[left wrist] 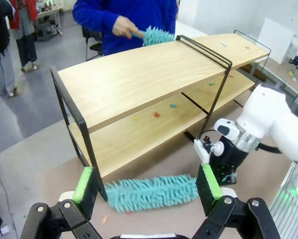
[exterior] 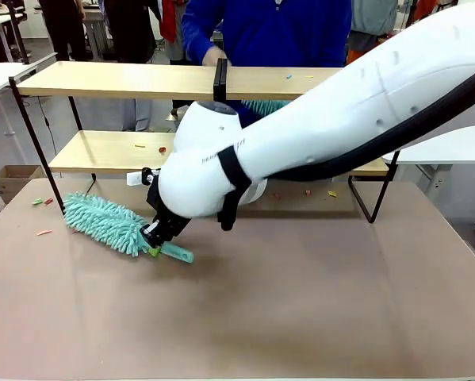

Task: Clean the shelves.
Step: Clean a randomly selected level of the Shelf with the Duster.

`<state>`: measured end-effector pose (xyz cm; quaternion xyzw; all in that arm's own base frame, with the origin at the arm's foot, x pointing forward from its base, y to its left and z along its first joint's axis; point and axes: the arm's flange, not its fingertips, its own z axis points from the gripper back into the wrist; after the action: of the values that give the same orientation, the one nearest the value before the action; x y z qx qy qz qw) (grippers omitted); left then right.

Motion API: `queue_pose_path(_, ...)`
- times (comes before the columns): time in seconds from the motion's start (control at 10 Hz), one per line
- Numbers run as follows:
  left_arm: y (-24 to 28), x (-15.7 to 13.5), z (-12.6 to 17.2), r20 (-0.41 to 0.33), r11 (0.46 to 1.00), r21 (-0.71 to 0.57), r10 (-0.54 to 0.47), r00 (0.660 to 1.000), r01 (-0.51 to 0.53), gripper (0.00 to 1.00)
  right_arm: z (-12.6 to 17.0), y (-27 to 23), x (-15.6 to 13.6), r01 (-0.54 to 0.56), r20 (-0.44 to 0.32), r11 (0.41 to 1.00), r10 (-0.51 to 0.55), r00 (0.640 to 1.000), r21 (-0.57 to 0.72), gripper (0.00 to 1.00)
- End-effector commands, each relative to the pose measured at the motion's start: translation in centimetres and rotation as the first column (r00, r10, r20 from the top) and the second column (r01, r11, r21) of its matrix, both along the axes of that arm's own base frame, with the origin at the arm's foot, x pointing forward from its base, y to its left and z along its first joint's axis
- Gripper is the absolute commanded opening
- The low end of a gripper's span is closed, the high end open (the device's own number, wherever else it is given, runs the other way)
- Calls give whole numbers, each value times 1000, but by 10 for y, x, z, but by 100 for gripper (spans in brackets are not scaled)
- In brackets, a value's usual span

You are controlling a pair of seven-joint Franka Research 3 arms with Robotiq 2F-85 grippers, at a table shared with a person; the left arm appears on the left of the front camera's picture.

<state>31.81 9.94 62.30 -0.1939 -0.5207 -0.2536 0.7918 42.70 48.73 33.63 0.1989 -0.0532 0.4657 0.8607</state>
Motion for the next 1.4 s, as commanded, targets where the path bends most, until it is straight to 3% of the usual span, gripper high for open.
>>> queue_pose_path(0.0, 0, -2, 1, -15, 1000, 5, 13, 1000, -13, 100, 25, -54, -1, -249, -64, 967, 245, 967, -60, 12)
queue_pose_path(0.2, 0, -2, 1, -15, 1000, 5, 13, 1000, -13, 100, 39, -84, -29, -479, -91, 873, 472, 877, -89, 12)
queue_pose_path(0.3, 0, -2, 1, -15, 1000, 5, 13, 1000, -13, 100, 42, -94, -36, -524, -83, 850, 519, 851, -53, 12)
queue_pose_path(0.4, 0, -2, 1, -15, 1000, 5, 13, 1000, -13, 100, 46, -104, -35, -457, -61, 889, 458, 887, 40, 12)
queue_pose_path(0.5, 0, -2, 1, -15, 1000, 5, 13, 1000, -13, 100, 51, -116, -34, -457, -53, 876, 469, 882, 153, 12)
queue_pose_path(0.6, 0, -2, 1, -15, 1000, 5, 13, 1000, -13, 100, 58, -125, -33, -326, -90, 907, 360, 929, 267, 12)
queue_pose_path(0.7, 0, -2, 1, -15, 1000, 5, 13, 1000, -13, 100, 65, -132, -35, -241, -73, 913, 279, 957, 328, 12)
queue_pose_path(0.9, 0, -2, 1, -15, 1000, 5, 13, 1000, -13, 100, 71, -146, -45, -207, -84, 930, 243, 966, 305, 12)
queue_pose_path(1.0, 0, -2, 1, -15, 1000, 5, 13, 1000, -13, 100, 68, -146, -52, -117, -66, 974, 132, 989, 195, 12)
queue_pose_path(1.1, 0, -2, 1, -15, 1000, 5, 13, 1000, -13, 100, 67, -142, -63, -86, -37, 985, 92, 995, 147, 12)
queue_pose_path(1.2, 0, -2, 1, -15, 1000, 5, 13, 1000, -13, 100, 69, -147, -76, -243, -91, 958, 259, 962, 154, 12)
queue_pose_path(1.3, 0, -2, 1, -15, 1000, 5, 13, 1000, -13, 100, 74, -155, -87, -197, -150, 971, 216, 965, 133, 12)
